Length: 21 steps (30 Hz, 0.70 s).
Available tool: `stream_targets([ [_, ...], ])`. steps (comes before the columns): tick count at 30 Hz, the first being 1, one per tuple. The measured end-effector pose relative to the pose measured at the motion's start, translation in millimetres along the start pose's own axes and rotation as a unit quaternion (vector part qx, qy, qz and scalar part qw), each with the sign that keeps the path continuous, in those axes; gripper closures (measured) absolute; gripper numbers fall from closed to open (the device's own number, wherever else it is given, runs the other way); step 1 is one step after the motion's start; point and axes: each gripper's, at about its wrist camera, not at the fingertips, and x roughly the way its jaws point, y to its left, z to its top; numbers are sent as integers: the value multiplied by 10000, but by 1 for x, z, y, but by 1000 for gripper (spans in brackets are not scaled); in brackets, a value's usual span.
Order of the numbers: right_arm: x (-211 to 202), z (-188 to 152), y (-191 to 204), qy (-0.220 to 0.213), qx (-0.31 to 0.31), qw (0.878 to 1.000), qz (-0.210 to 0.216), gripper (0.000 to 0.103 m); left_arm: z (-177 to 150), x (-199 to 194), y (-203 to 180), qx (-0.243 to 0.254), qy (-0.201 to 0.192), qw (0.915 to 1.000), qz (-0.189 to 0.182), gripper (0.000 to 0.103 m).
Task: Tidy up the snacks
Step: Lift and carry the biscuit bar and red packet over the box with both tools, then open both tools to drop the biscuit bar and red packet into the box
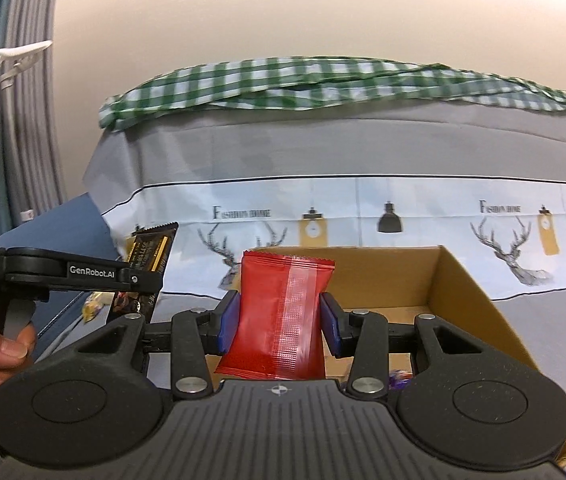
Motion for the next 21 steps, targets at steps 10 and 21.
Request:
stream_targets([
  [10, -1, 2, -22, -110, 208, 9991, -358, 59, -1, -1, -40, 263, -464, 9975, -460, 61],
  [21, 5, 0, -35, -68, 372, 9971, -668, 59, -8, 9, -73, 606, -445, 9938, -824, 61],
])
